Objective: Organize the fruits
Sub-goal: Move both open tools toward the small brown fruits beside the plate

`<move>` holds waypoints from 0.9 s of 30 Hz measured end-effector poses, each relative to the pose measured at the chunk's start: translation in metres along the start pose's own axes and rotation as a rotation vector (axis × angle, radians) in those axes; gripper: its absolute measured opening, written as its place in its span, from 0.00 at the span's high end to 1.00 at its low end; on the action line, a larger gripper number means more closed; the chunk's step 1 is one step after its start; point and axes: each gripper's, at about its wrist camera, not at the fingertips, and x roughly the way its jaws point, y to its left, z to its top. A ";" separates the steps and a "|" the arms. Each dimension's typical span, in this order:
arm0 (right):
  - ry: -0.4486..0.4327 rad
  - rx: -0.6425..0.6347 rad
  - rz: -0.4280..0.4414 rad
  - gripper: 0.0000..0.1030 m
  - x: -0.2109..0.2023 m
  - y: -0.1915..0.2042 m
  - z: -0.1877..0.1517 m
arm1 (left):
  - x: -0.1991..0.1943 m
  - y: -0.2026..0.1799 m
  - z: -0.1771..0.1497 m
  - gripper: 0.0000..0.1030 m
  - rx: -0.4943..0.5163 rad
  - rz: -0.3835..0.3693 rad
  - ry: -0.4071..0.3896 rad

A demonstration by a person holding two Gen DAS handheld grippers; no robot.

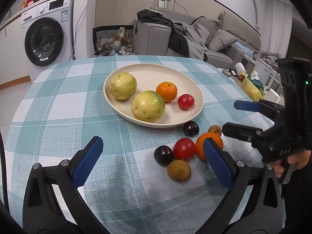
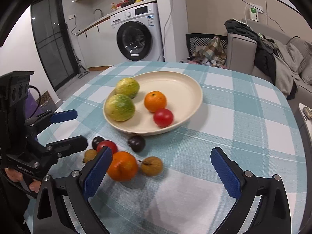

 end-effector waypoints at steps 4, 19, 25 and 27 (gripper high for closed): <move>0.025 0.015 0.001 0.00 -0.002 -0.013 -0.001 | 0.001 -0.007 -0.001 0.01 0.034 -0.005 0.013; 0.089 -0.019 -0.021 0.00 0.005 -0.020 -0.009 | 0.006 -0.012 -0.004 0.01 0.074 -0.004 0.049; 0.114 -0.024 -0.026 0.00 0.010 -0.020 -0.011 | 0.009 -0.013 -0.007 0.01 0.085 0.000 0.069; 0.118 -0.029 -0.028 0.00 0.012 -0.018 -0.011 | 0.011 -0.014 -0.007 0.01 0.086 0.000 0.076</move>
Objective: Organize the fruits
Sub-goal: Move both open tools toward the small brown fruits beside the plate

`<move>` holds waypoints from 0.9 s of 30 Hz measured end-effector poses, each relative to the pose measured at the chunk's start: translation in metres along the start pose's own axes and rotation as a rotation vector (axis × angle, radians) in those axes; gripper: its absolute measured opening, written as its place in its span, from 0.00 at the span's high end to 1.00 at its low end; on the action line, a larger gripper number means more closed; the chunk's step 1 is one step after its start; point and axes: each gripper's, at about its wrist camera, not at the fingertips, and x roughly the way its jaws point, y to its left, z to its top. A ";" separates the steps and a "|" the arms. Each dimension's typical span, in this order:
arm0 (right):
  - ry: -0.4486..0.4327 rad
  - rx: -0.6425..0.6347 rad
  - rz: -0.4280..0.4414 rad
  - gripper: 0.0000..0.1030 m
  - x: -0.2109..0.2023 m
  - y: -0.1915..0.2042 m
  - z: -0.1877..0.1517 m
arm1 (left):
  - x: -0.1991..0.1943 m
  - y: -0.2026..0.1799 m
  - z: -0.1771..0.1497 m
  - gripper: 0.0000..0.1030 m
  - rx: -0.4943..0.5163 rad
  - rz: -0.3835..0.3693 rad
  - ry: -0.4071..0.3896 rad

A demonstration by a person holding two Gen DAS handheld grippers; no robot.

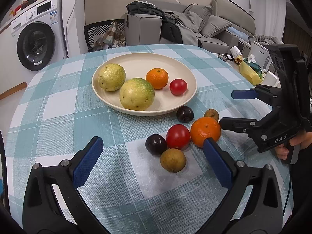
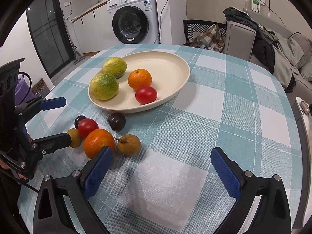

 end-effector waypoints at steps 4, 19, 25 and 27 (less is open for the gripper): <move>0.013 -0.020 -0.016 0.00 0.004 0.004 -0.001 | 0.001 -0.001 -0.001 0.01 0.009 0.004 0.010; -0.003 -0.011 -0.016 0.04 0.004 0.004 0.000 | -0.006 0.008 -0.019 0.01 -0.064 -0.020 0.036; -0.004 -0.010 -0.006 0.16 0.006 0.005 0.001 | -0.004 0.011 -0.019 0.02 -0.079 -0.020 0.052; -0.006 -0.015 0.000 0.18 0.006 0.007 0.001 | -0.005 0.009 -0.020 0.07 -0.067 -0.025 0.047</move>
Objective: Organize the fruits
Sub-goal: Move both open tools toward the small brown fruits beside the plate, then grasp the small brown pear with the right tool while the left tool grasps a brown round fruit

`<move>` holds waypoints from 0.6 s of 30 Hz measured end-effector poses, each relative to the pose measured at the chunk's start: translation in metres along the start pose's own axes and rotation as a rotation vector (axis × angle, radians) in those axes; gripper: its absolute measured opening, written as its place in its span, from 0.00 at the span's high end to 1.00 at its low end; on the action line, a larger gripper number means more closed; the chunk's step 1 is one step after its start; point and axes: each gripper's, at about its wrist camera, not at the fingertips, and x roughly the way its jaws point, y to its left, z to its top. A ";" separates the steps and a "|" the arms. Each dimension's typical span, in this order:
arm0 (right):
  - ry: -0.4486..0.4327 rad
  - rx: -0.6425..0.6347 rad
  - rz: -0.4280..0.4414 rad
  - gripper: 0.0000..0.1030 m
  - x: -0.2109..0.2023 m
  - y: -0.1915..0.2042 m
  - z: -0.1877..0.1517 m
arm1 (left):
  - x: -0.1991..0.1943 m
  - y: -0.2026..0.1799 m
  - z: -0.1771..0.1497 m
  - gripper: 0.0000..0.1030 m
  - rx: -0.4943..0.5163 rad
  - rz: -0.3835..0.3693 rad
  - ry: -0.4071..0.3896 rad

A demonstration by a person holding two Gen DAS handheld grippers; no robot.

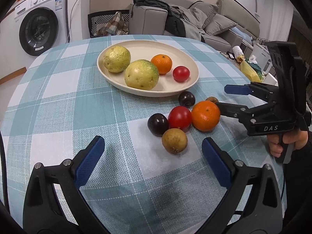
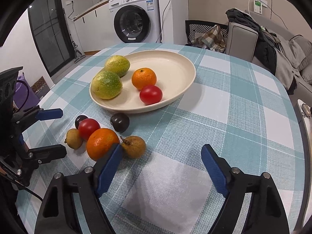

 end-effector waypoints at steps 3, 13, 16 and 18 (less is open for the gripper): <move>-0.003 -0.010 0.015 0.24 0.000 0.003 0.000 | 0.002 -0.004 0.000 0.16 0.020 -0.007 0.011; 0.010 -0.027 0.074 0.52 0.004 0.013 -0.002 | 0.007 -0.004 -0.002 0.49 0.016 -0.081 0.040; 0.011 -0.035 0.069 0.54 0.004 0.014 -0.002 | 0.007 -0.005 -0.002 0.52 0.020 -0.091 0.039; 0.012 -0.037 0.066 0.54 0.004 0.015 -0.002 | 0.007 -0.005 -0.002 0.54 0.020 -0.096 0.041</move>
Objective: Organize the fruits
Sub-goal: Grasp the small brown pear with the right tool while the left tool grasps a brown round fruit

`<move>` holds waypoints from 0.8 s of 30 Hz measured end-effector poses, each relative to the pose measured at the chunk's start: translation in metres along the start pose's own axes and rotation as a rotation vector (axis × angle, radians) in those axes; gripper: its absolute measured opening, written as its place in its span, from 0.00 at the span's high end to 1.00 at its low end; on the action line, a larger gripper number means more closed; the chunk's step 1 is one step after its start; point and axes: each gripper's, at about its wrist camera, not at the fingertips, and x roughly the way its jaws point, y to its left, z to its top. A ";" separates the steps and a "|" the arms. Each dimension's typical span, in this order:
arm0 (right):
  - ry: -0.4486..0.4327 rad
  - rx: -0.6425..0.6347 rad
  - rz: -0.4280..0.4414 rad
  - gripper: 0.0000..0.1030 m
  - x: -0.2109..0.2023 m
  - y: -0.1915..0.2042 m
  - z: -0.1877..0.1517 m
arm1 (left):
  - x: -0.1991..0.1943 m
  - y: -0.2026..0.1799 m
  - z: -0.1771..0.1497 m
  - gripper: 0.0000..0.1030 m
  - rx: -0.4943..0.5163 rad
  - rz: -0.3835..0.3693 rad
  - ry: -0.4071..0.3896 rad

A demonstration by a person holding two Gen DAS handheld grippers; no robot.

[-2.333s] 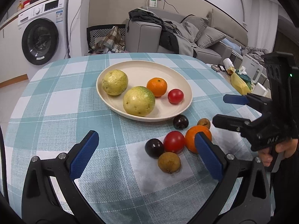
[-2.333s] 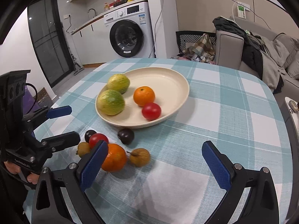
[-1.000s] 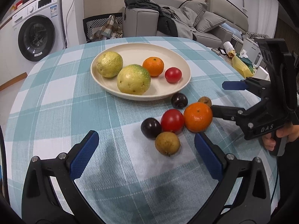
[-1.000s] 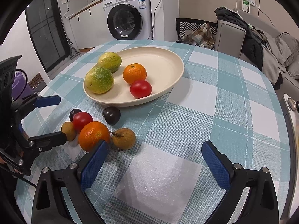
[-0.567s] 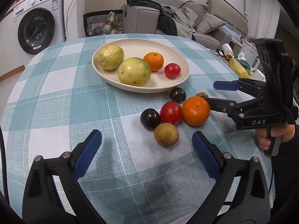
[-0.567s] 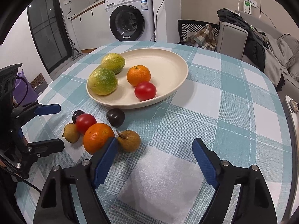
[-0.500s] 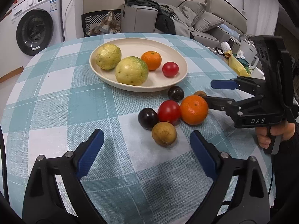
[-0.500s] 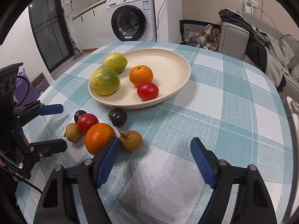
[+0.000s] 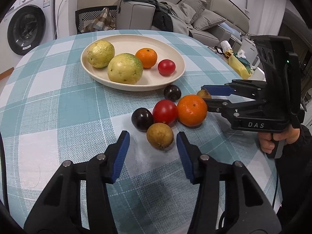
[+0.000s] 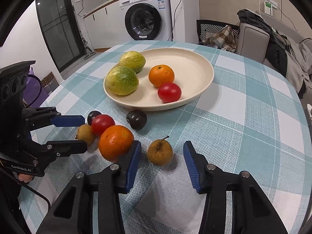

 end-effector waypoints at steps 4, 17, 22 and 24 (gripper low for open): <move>0.002 -0.009 -0.006 0.54 0.000 0.001 -0.001 | 0.000 -0.001 0.000 0.59 0.002 -0.008 0.000; 0.007 -0.034 -0.028 0.63 0.001 0.005 -0.001 | -0.001 -0.004 -0.002 0.75 0.013 -0.042 -0.004; 0.008 -0.060 -0.027 0.70 0.000 0.010 -0.003 | -0.003 -0.004 -0.001 0.75 0.015 -0.045 -0.015; 0.007 -0.055 -0.026 0.72 0.000 0.009 -0.003 | -0.004 -0.002 -0.001 0.75 0.009 -0.048 -0.020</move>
